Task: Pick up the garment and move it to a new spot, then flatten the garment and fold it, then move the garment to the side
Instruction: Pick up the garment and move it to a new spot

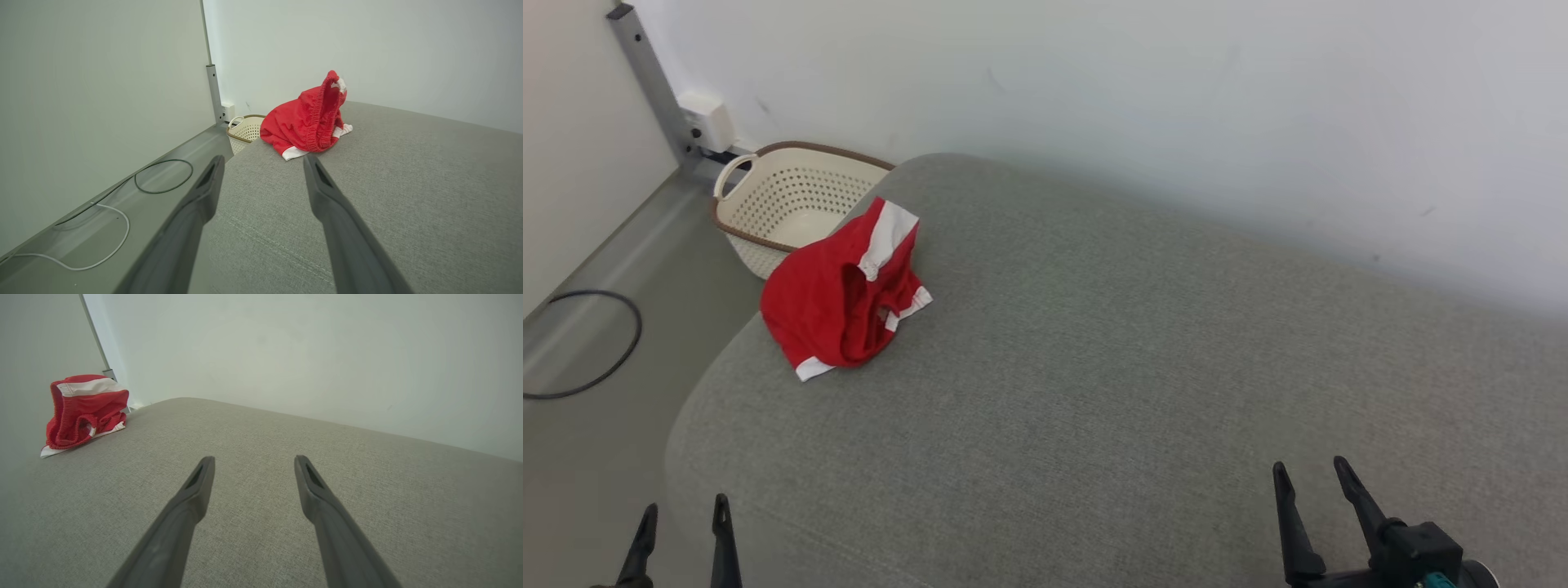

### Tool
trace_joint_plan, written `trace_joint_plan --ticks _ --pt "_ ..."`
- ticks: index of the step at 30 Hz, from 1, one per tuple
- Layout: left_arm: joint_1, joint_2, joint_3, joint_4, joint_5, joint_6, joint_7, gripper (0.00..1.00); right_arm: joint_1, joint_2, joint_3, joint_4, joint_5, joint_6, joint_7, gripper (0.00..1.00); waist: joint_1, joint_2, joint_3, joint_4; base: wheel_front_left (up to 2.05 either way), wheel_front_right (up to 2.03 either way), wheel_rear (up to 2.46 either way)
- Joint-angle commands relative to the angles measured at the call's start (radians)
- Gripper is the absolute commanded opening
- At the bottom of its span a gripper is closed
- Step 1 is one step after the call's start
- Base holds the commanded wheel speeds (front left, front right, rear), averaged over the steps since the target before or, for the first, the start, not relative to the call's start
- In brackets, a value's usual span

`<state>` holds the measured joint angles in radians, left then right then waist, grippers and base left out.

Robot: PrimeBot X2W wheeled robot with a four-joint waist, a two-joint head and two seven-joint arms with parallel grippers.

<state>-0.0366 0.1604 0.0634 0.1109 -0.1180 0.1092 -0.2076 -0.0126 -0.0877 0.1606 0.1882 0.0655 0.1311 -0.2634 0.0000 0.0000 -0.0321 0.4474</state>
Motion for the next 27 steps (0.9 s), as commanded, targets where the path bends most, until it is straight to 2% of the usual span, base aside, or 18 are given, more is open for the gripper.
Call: trace_joint_plan --ticks 1,10,15,23,27 --pt "0.026 0.006 0.009 -0.009 -0.006 0.008 0.0 1.0 -0.016 0.001 0.011 0.001 0.004 -0.001 -0.001 1.0 0.0 0.0 0.012 0.061 0.0 0.0 0.0" --pt "0.068 -0.005 0.051 -0.056 -0.03 0.051 -0.026 1.0 -0.083 -0.028 0.064 0.036 0.019 -0.001 -0.001 1.0 0.0 0.0 0.049 0.08 0.0 0.0 0.0" --pt "0.078 -0.008 0.057 -0.07 -0.036 0.059 -0.032 1.0 -0.099 -0.035 0.08 0.048 0.032 -0.001 -0.001 1.0 0.0 0.0 0.05 0.08 0.0 0.0 0.0" --pt "0.022 -0.007 0.035 -0.051 -0.057 0.03 -0.042 1.0 -0.078 -0.037 0.062 0.035 0.032 -0.001 -0.001 1.0 0.0 0.0 0.044 0.069 0.0 0.0 0.0" --pt "-0.072 0.026 0.037 -0.024 -0.074 -0.005 -0.043 1.0 -0.068 -0.033 0.05 0.012 0.014 -0.001 -0.001 1.0 0.0 0.0 0.053 0.037 0.0 0.0 0.0"
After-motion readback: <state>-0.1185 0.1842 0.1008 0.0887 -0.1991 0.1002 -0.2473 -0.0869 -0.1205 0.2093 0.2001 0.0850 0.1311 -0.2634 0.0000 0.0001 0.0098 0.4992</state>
